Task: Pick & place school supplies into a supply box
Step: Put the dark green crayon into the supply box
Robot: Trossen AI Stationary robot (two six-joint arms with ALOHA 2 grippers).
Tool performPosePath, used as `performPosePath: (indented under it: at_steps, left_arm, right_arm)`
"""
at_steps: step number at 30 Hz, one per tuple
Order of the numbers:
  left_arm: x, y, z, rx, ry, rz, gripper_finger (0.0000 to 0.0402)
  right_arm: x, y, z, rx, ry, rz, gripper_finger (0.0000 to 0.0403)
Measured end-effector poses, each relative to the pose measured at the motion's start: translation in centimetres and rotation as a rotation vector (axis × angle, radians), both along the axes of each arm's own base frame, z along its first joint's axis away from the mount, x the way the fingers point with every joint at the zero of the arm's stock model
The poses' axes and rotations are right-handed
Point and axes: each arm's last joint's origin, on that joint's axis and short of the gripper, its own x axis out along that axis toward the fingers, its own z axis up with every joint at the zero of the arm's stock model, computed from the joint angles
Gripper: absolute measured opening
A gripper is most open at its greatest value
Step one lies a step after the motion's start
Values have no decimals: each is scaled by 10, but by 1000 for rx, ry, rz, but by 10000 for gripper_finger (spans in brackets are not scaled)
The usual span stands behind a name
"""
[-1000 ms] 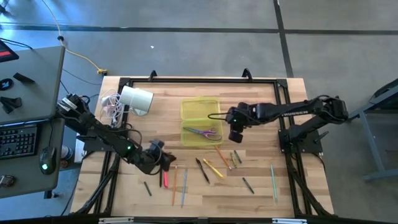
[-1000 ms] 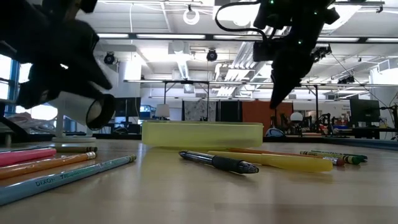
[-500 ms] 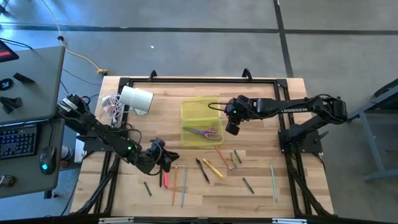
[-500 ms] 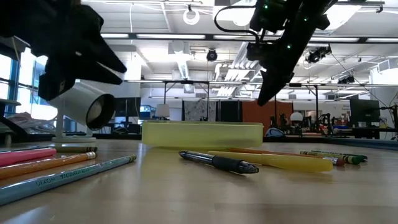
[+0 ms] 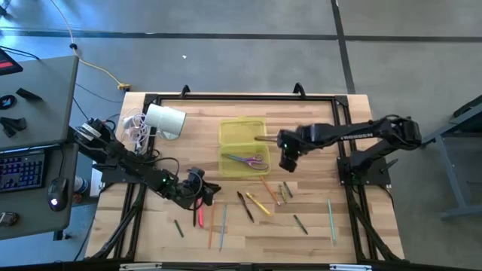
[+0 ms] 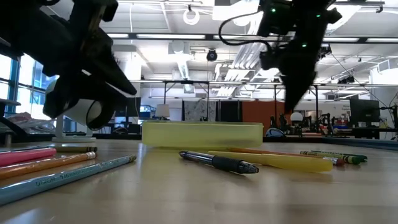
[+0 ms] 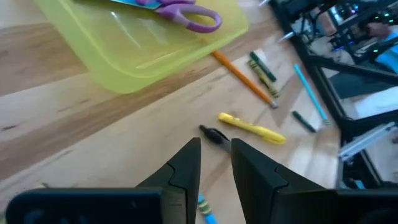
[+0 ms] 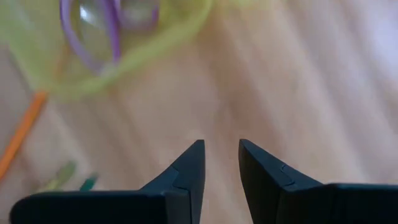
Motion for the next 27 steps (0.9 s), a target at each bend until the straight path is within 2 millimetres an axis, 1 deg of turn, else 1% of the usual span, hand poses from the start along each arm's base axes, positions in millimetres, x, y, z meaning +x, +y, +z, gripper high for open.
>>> performPosePath:
  at_steps: [3, 6, 9, 12, 17, 23, 27]
  left_arm:
    - [0, 0, 0, -3, -2, -2, 124]
    - [1, 0, 1, -1, -9, -6, 124]
    - [1, 0, 1, 1, -8, -8, 124]
    - [1, 0, 1, 1, -9, -8, 124]
    - [1, 0, 1, 4, -10, -4, 124]
    - [1, 0, 1, 4, -11, -3, 124]
    - [1, 0, 1, 5, -11, -2, 124]
  right_arm:
    - [-6, 24, -2, 98, 61, -18, 83]
    - [-7, 51, -2, 168, 66, 45, 83]
    - [-7, 77, -2, 182, 35, 49, 83]
    - [-6, 95, -5, 158, 0, 47, 83]
    - [-1, 108, -17, 107, -11, -53, 83]
    - [10, 114, -49, 73, 55, -137, 83]
    - [15, 117, -63, 99, 82, -171, 83]
